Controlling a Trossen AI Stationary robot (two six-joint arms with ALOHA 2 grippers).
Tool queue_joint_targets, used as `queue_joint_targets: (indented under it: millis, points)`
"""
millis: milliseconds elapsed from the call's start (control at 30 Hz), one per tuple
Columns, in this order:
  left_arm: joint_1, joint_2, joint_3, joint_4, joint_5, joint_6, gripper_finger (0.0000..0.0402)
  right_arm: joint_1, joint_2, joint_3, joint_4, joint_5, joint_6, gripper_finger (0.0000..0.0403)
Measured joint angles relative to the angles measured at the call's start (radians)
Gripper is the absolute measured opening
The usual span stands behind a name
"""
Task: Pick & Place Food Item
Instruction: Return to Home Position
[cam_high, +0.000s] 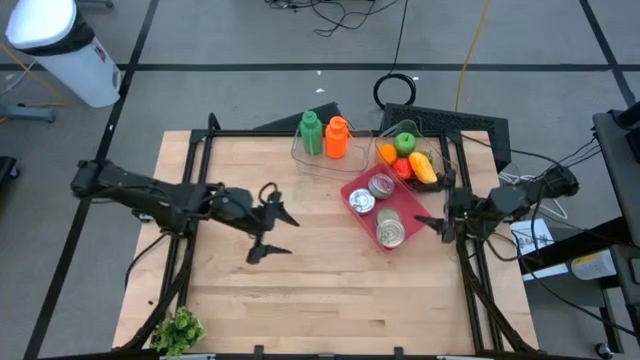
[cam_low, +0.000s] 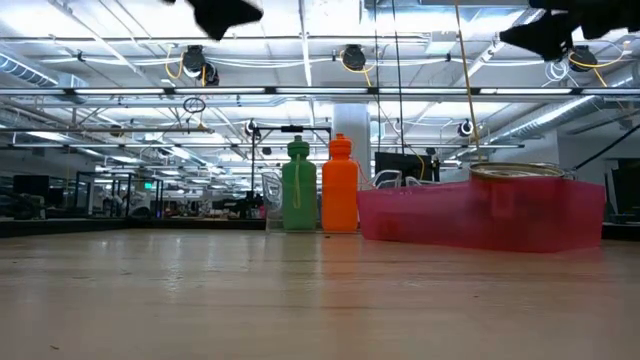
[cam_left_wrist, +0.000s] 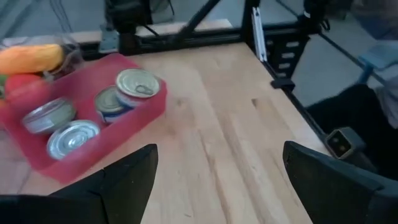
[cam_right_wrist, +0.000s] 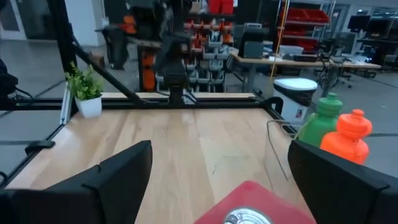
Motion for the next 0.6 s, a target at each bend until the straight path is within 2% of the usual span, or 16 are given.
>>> queue_joint_targets:
  millis: [167, 333, 433, 600]
  points:
    - [0.000, -0.144, -0.269, 0.245, -0.061, -0.025, 0.0356, 0.000, -0.107, -0.124, 0.064, 0.006, -0.010, 0.0357]
    - [0.000, -0.323, -0.490, 0.437, -0.067, -0.045, 0.0356, 0.000, -0.210, -0.251, 0.181, 0.026, -0.029, 0.0357]
    - [0.008, -0.442, -0.578, 0.473, -0.065, -0.044, 0.0356, 0.000, -0.256, -0.310, 0.231, 0.023, -0.047, 0.0357]
    - [0.054, -0.661, -0.671, 0.423, -0.063, -0.049, 0.0356, 0.000, -0.269, -0.333, 0.247, 0.024, -0.066, 0.0357]
